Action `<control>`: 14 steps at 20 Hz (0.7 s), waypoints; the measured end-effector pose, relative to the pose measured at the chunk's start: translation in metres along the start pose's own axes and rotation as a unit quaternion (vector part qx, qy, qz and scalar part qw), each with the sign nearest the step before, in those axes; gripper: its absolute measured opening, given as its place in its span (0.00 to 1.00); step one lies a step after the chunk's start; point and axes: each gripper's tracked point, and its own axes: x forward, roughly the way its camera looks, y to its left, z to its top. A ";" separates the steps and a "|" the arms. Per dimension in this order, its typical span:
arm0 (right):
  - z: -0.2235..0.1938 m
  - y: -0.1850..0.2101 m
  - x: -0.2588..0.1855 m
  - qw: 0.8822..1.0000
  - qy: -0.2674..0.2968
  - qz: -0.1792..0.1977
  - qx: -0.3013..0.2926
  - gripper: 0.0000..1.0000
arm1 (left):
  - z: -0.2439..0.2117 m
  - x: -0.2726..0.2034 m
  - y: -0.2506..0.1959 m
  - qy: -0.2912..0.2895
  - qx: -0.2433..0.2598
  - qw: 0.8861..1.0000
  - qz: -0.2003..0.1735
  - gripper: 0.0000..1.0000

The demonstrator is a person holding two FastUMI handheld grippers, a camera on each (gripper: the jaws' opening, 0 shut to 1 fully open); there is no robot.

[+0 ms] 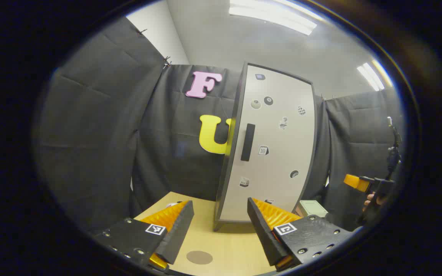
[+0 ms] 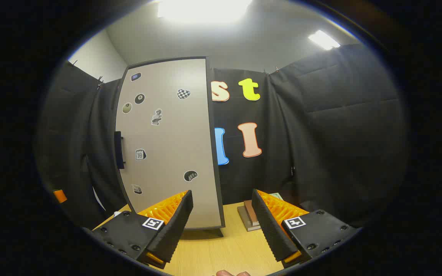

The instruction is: Open the cabinet door with the right hand, grasp the bottle in the cabinet with the left hand and place it on the coaster, then close the cabinet door with the right hand.

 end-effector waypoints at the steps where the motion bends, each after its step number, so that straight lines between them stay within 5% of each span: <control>1: 0.001 0.001 0.001 1.000 0.001 0.002 0.000 0.98 | 0.003 0.000 0.000 -0.002 0.002 1.000 0.000 0.85; 14: 0.016 0.009 0.007 0.999 0.004 0.023 -0.028 0.98 | 0.023 0.005 -0.008 0.008 0.023 1.000 -0.020 0.87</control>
